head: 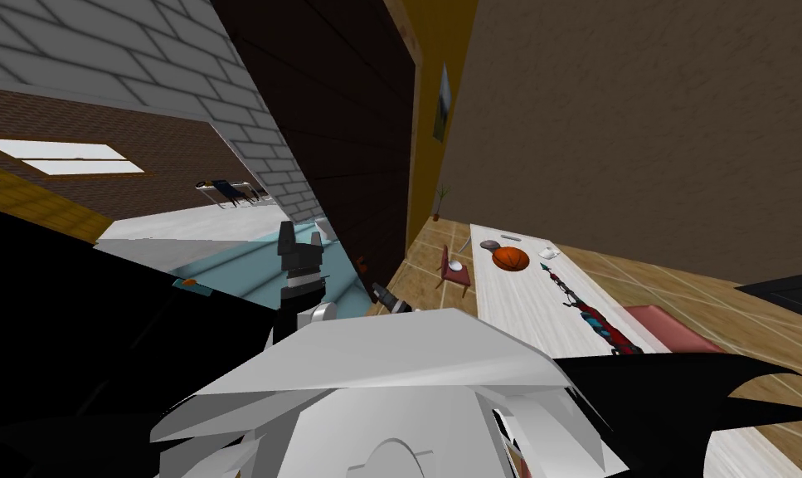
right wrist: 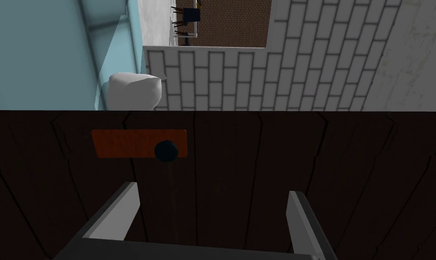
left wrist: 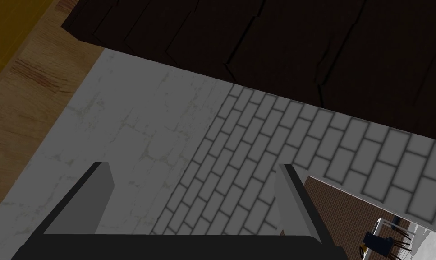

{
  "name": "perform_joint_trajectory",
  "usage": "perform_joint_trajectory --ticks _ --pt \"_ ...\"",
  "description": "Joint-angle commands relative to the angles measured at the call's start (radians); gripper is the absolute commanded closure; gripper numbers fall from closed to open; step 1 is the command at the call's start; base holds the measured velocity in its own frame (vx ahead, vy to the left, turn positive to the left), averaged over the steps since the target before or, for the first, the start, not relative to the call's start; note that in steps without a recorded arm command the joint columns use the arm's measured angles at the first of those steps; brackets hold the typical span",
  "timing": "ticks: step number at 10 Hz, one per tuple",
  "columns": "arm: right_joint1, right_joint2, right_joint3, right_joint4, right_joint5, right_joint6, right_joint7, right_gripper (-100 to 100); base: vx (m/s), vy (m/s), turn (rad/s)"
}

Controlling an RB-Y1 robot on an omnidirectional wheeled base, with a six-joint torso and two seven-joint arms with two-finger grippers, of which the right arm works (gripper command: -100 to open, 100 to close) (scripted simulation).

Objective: Push the door open

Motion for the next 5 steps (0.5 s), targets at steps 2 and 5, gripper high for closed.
perform_joint_trajectory --ticks 2,5 --pt "-0.021 0.001 0.032 0.055 -0.005 -0.011 -0.01 -100 0.154 -0.002 -0.014" --pt "-0.034 0.0 0.056 0.092 -0.008 -0.017 -0.018 -100 0.142 0.002 -0.018"
